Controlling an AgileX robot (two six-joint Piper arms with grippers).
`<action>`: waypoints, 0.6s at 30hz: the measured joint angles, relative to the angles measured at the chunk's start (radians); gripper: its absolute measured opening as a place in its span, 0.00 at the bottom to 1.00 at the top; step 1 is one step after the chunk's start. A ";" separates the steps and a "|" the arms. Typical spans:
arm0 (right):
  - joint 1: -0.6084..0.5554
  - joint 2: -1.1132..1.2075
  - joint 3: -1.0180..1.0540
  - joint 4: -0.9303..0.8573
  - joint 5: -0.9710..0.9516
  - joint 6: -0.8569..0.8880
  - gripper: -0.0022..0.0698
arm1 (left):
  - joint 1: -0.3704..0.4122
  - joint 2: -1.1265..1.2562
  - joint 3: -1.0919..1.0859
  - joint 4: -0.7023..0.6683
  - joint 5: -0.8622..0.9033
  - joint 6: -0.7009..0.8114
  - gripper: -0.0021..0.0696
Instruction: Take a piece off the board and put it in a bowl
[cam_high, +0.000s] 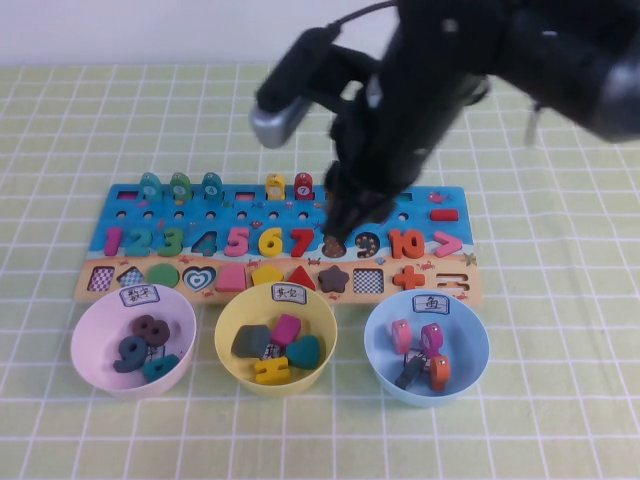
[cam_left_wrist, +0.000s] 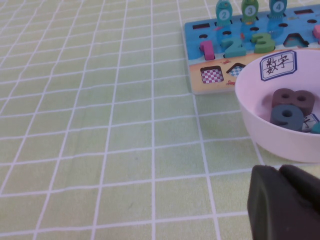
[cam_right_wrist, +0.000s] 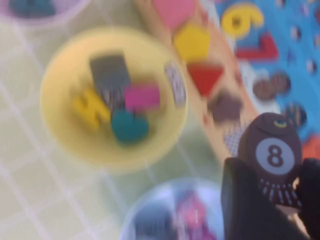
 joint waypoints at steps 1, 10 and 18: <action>0.000 -0.041 0.036 -0.007 0.000 0.005 0.29 | 0.000 0.000 0.000 0.000 0.000 0.000 0.02; 0.000 -0.227 0.274 0.015 0.000 0.051 0.29 | 0.000 0.000 0.000 0.000 0.000 0.000 0.02; 0.000 -0.138 0.353 0.030 -0.006 0.054 0.29 | 0.000 0.000 0.000 0.000 0.000 0.000 0.02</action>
